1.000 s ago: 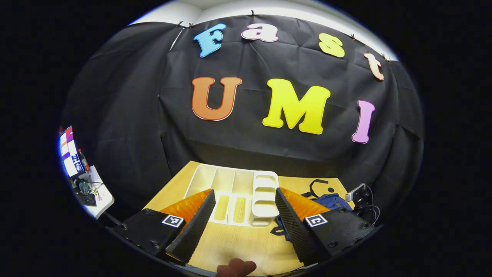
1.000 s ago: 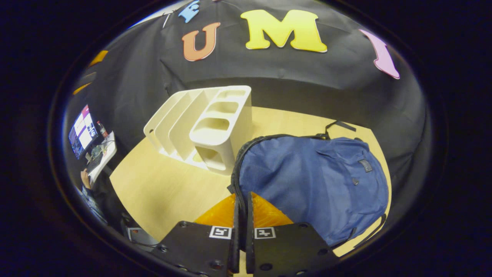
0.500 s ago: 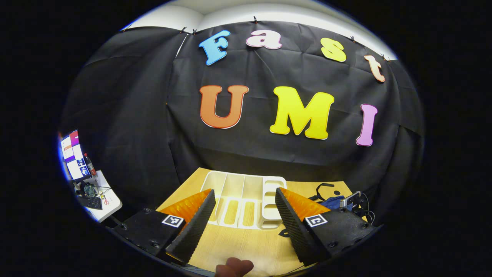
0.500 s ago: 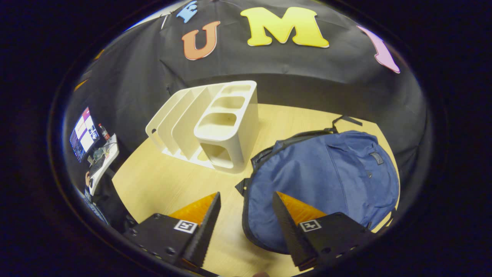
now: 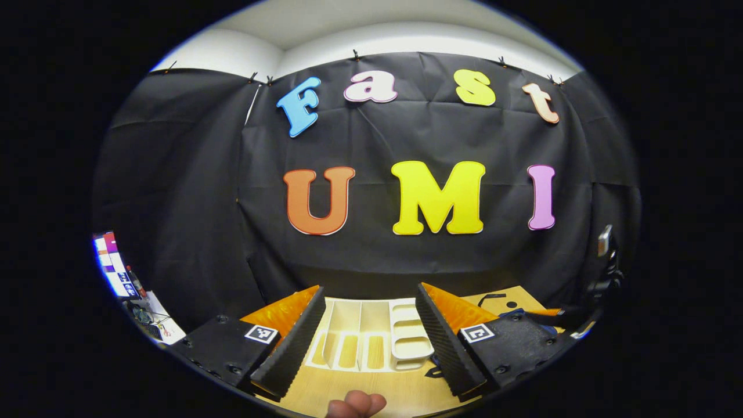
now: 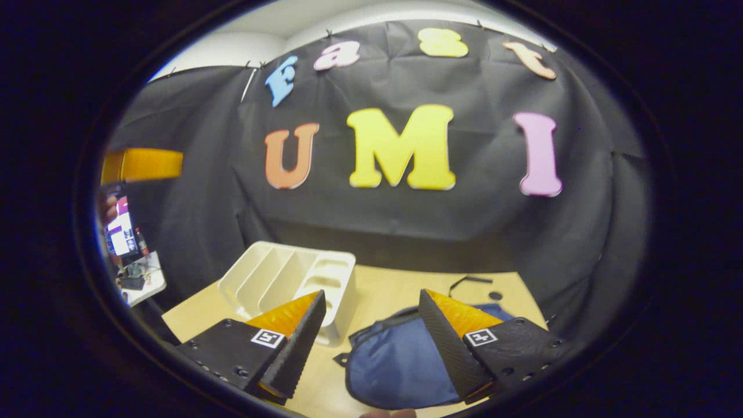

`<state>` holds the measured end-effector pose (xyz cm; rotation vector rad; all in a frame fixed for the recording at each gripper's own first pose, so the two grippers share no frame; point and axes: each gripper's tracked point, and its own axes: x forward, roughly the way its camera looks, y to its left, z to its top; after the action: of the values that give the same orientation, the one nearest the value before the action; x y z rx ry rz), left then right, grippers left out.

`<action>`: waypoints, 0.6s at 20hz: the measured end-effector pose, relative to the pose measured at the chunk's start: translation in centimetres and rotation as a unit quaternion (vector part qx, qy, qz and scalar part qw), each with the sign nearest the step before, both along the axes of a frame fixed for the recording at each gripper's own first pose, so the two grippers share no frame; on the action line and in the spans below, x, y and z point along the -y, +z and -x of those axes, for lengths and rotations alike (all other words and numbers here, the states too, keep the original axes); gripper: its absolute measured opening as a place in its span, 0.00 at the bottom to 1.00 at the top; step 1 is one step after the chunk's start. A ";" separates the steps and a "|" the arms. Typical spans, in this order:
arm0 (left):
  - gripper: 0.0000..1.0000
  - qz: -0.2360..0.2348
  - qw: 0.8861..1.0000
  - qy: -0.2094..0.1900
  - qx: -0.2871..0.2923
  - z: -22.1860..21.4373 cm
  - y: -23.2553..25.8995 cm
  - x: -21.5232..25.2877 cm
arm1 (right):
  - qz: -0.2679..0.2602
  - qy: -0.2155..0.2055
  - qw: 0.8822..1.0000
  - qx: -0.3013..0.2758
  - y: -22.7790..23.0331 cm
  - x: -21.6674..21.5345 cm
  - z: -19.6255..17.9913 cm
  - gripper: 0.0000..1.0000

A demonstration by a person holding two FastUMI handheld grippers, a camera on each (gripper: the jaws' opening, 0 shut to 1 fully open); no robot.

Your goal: Open the schoolbag, grab two books from the bookshelf and put them into the schoolbag.

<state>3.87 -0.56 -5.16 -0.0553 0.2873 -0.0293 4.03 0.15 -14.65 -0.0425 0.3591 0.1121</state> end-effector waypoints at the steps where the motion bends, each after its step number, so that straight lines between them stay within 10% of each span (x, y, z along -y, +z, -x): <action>1: 0.98 0.010 1.000 -0.005 0.005 -0.4 0.4 0.6 | 0.004 -0.013 1.000 0.028 2.3 0.7 0.0 0.96; 12: 0.98 0.015 0.996 -0.044 0.072 -2.0 4.4 5.3 | 0.003 -0.120 0.977 0.177 16.0 6.3 2.4 0.99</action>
<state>5.88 -5.89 -0.75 -0.0701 0.1448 -0.1242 1.58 -6.19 1.33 -0.0250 0.0067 -0.1348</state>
